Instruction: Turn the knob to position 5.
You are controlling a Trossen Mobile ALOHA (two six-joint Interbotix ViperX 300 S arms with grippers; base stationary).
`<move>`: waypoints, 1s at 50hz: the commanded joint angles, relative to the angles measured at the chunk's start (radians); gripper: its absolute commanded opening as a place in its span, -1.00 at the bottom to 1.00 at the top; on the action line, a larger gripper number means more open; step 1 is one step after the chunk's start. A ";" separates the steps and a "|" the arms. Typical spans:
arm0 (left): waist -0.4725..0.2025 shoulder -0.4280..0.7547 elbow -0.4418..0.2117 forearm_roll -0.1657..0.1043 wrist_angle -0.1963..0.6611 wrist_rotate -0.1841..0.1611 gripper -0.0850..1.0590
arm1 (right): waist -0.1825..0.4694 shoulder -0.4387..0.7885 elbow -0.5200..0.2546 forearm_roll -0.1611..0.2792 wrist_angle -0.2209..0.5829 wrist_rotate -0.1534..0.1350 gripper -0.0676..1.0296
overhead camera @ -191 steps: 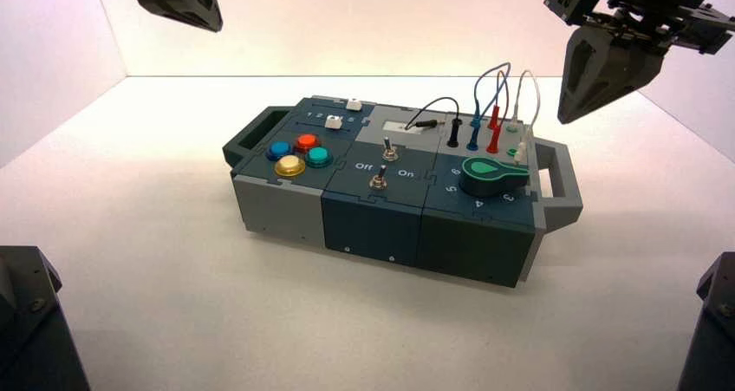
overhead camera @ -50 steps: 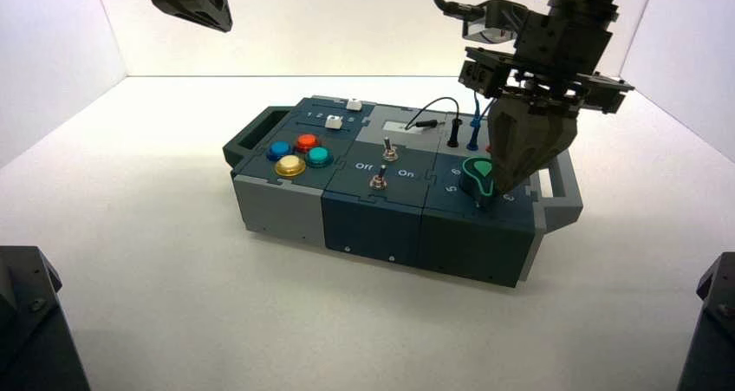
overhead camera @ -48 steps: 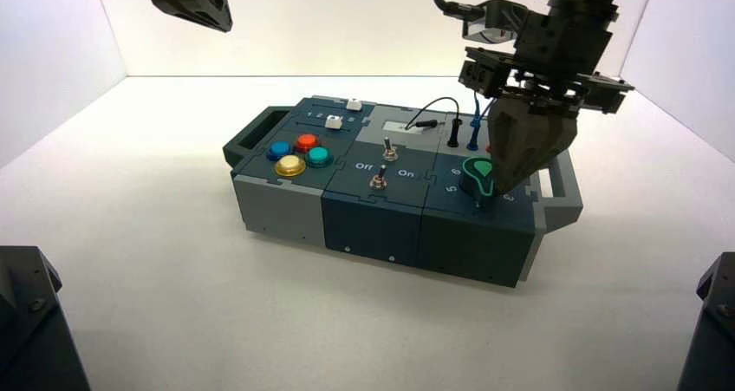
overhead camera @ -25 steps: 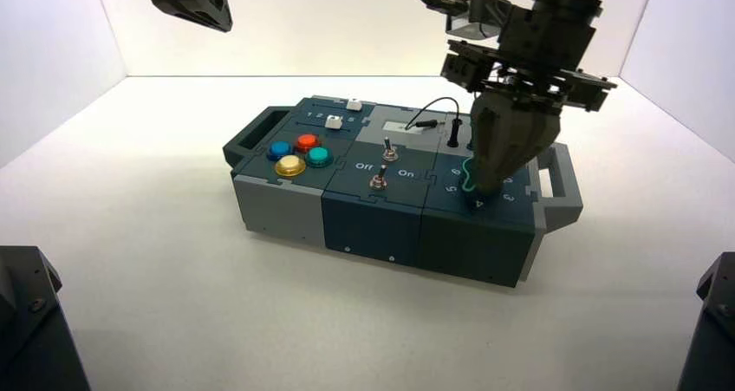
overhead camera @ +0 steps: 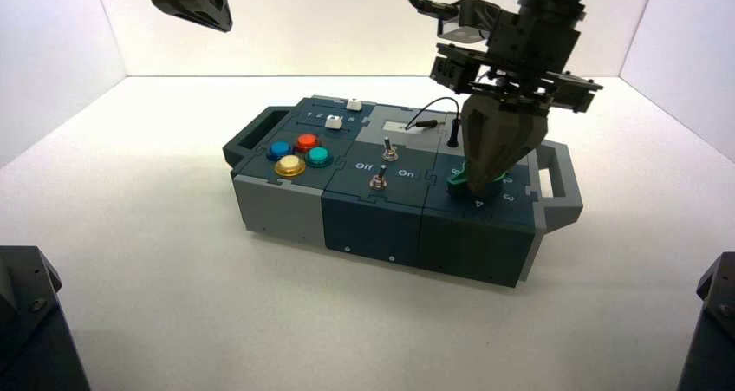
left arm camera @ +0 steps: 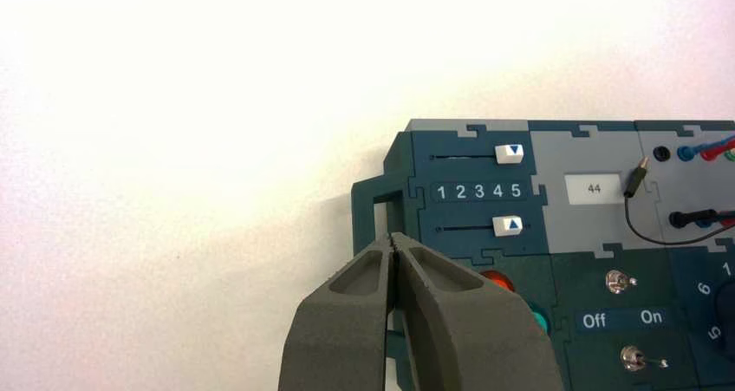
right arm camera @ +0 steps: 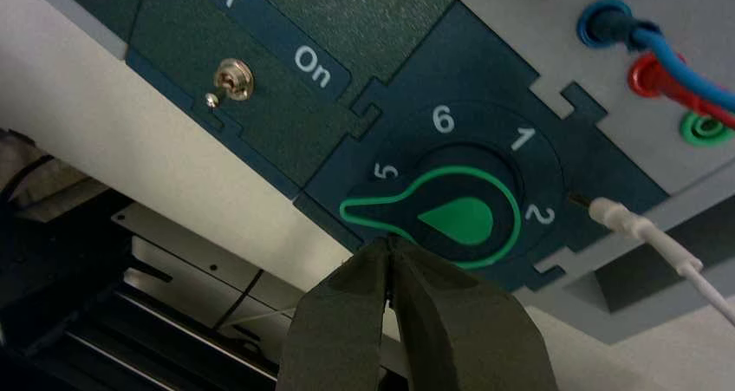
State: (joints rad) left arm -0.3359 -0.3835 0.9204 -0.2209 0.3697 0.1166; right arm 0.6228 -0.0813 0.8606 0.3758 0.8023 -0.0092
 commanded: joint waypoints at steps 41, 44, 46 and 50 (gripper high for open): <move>-0.008 -0.005 -0.026 0.000 -0.009 0.003 -0.91 | 0.048 -0.127 -0.041 0.038 0.031 0.014 -0.92; -0.008 -0.006 -0.026 0.000 -0.009 0.002 -0.91 | 0.048 -0.127 -0.046 0.038 0.026 0.014 -0.92; -0.008 -0.006 -0.028 0.000 -0.009 0.002 -0.91 | 0.048 -0.127 -0.051 0.038 0.023 0.014 -0.92; -0.008 -0.008 -0.028 0.000 -0.015 0.003 -0.91 | 0.046 -0.132 -0.063 0.038 0.014 0.014 -0.92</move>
State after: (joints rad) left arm -0.3359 -0.3820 0.9204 -0.2209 0.3682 0.1166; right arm 0.6642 -0.1887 0.8330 0.4080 0.8283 0.0015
